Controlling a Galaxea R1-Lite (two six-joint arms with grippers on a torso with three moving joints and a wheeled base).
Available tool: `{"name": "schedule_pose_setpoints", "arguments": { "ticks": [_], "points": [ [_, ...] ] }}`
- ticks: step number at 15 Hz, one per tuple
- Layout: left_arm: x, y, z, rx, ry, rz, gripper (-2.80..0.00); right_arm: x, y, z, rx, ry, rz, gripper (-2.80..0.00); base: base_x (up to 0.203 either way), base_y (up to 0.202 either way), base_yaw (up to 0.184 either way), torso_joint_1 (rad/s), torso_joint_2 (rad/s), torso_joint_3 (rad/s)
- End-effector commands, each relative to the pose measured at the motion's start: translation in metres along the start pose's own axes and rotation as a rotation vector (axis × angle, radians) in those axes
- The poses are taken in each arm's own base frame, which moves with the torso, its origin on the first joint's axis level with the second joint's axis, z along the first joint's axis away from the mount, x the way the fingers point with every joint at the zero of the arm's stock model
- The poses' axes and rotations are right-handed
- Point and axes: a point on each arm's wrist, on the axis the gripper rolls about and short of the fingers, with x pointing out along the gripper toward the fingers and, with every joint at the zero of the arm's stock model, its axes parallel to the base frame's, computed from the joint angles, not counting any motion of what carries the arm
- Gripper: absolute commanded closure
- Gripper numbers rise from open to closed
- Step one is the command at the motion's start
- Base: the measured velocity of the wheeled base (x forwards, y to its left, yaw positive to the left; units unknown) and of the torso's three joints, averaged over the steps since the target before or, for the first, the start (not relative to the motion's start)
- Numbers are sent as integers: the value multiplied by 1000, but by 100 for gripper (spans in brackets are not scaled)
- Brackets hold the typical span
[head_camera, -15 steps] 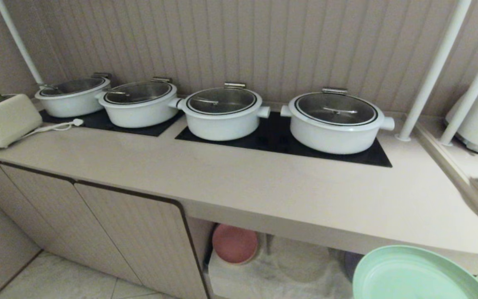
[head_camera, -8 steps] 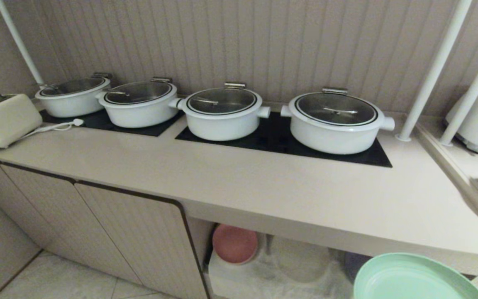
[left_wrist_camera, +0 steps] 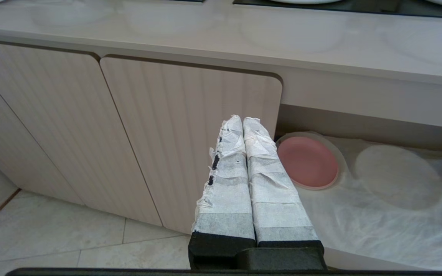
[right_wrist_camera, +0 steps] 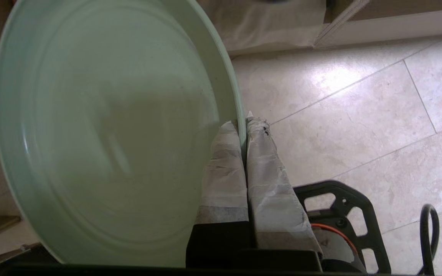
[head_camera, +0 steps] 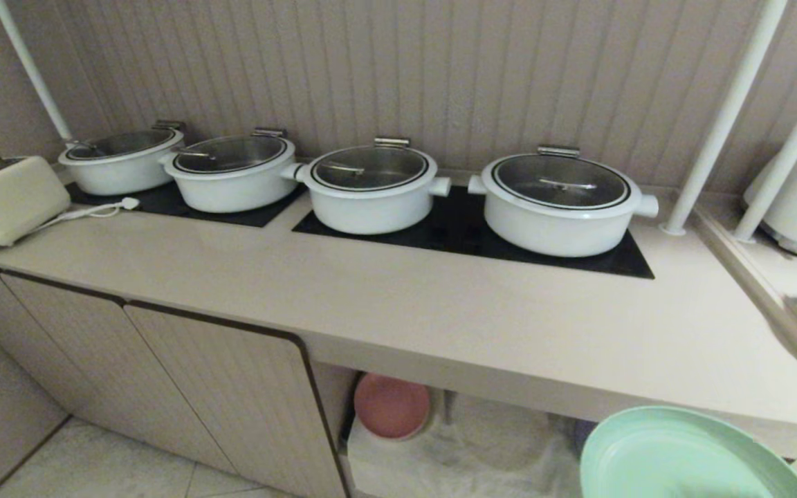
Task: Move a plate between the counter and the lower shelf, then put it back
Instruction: Put the plate
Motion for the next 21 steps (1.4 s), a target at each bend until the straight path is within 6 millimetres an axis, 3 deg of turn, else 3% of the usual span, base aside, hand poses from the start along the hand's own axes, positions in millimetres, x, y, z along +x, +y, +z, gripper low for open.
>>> {"name": "schedule_pose_setpoints", "arguments": {
  "ticks": [1, 13, 21],
  "points": [
    [0, 0, 0, 0, 0, 1, 0, 0, 5, 7, 3, -4, 0, 0, 0, 0, 0, 0, 0, 0],
    [0, 0, 0, 0, 0, 1, 0, -17, 22, 38, -42, -96, 46, 0, 0, 0, 0, 0, 0, 0],
    [0, 0, 0, 0, 0, 1, 0, -42, -7, 37, -211, -260, -55, 0, 0, 0, 0, 0, 0, 0]
  ]
}}
